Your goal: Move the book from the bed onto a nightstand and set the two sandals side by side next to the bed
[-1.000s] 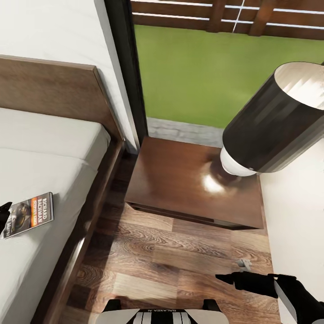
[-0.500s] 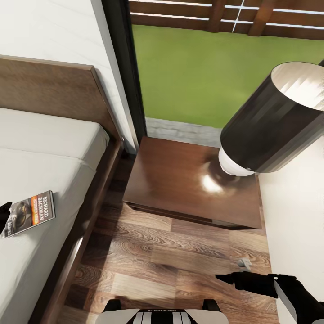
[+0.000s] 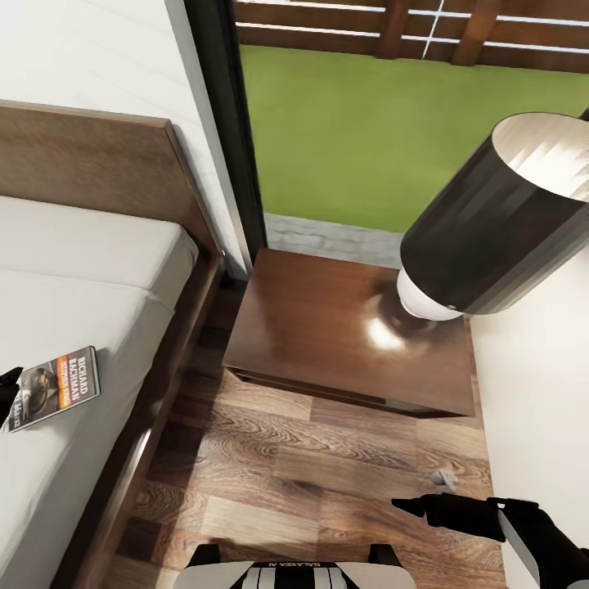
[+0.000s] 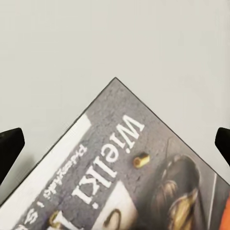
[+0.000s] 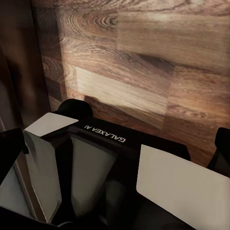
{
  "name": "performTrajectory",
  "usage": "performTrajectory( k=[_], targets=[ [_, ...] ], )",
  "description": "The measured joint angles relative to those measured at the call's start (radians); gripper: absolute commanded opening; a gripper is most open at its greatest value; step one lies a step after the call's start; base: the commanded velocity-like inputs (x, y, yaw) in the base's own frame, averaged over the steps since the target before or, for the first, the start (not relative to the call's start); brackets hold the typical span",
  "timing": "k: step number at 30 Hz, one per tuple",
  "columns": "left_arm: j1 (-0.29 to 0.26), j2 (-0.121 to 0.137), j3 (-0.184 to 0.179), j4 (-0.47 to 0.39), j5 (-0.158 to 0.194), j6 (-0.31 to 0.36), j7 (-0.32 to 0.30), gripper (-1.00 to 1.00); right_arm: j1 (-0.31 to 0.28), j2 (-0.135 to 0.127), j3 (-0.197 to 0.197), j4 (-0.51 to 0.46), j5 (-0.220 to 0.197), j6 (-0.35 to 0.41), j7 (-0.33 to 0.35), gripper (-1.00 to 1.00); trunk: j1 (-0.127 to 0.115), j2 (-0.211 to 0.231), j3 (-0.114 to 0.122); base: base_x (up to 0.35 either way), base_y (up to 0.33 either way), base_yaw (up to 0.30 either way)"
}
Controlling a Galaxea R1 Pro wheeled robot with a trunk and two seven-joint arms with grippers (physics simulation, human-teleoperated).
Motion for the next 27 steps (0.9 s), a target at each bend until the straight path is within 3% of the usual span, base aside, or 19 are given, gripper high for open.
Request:
performTrajectory(
  k=[27],
  targets=[
    [0.001, 0.0, 0.0, 0.0, 0.0, 0.0, 0.0, 1.0, 0.0, -0.002, 0.004, 0.003, -0.006, 0.0, 0.002, 1.0, 0.0, 0.0, 0.0, 0.0, -0.011, 0.0]
  ],
)
